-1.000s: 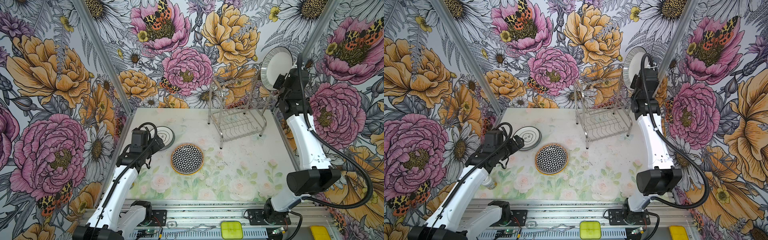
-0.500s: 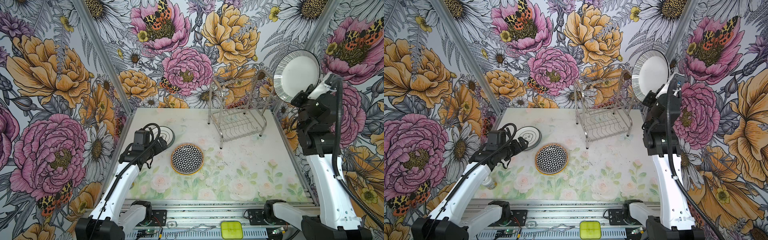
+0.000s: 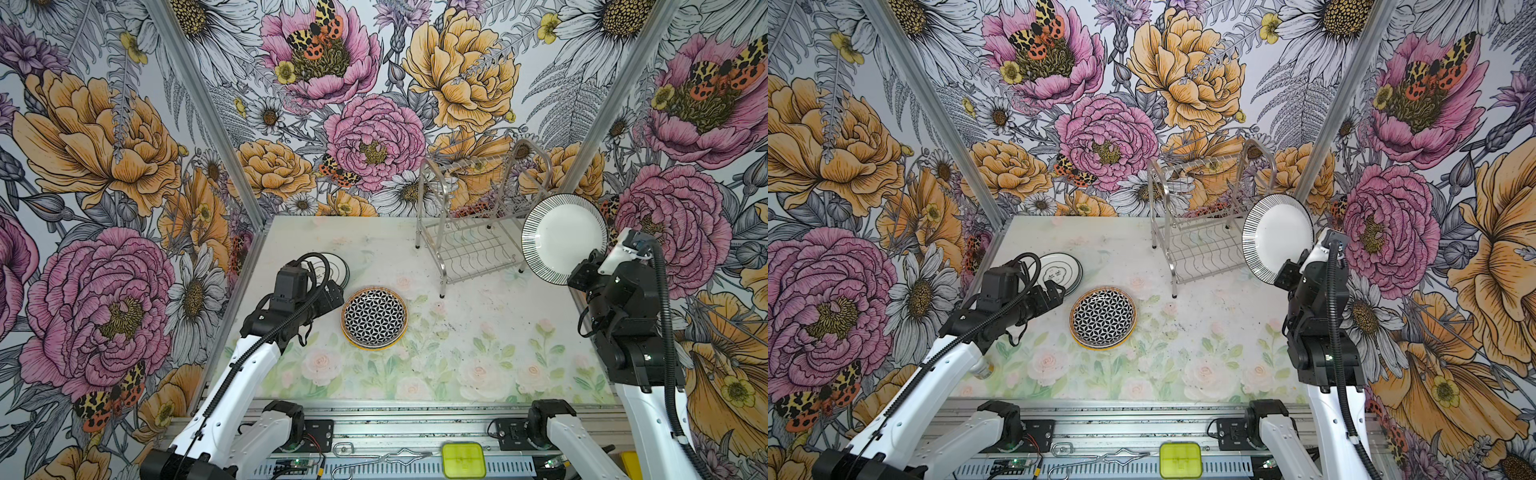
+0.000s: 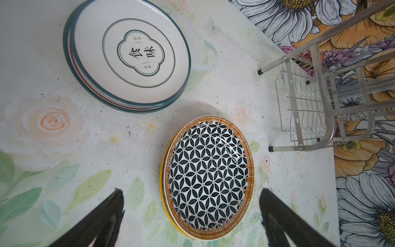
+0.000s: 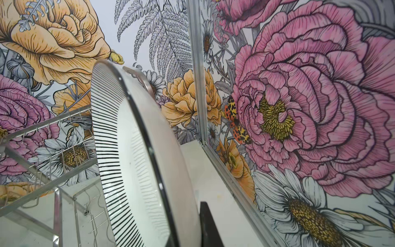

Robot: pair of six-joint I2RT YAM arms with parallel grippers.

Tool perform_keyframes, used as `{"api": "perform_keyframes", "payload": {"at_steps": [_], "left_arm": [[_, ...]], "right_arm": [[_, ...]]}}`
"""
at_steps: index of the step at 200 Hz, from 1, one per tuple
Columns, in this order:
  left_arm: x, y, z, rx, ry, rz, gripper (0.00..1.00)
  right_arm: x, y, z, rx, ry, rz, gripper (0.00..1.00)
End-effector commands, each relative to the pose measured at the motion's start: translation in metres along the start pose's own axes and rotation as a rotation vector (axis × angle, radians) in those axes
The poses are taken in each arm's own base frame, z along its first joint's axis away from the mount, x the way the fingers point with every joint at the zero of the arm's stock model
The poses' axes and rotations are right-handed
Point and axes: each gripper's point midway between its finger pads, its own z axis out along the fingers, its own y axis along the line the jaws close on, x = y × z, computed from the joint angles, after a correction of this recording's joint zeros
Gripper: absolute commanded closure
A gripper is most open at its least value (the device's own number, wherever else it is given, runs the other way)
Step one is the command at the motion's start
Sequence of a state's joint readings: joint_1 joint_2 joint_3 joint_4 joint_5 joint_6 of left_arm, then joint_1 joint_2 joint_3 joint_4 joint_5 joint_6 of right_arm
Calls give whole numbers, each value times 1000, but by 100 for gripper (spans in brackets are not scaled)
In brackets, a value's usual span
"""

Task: Unload the plates from the dish rack
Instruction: 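Carry the striped white plate toward the left gripper over the patterned plates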

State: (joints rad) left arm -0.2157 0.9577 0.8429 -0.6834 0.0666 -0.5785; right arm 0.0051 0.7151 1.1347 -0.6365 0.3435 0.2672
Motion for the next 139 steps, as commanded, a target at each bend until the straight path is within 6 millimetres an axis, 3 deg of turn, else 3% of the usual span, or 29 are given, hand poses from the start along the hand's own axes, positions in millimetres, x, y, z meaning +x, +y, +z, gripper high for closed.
{"api": "perform_keyframes", "payload": {"at_steps": [1, 27, 71, 139], "left_arm": [[-1, 1, 3, -8, -27, -10, 1], [5, 0, 5, -3, -8, -6, 1], [13, -3, 6, 10, 11, 0, 1], [14, -11, -1, 55, 9, 18, 1]], "right_arm": [[-27, 14, -26, -133, -95, 143, 100], [-10, 28, -33, -220, -10, 169, 100], [27, 69, -29, -428, 200, 227, 100], [50, 103, -36, -604, 375, 298, 100]]}}
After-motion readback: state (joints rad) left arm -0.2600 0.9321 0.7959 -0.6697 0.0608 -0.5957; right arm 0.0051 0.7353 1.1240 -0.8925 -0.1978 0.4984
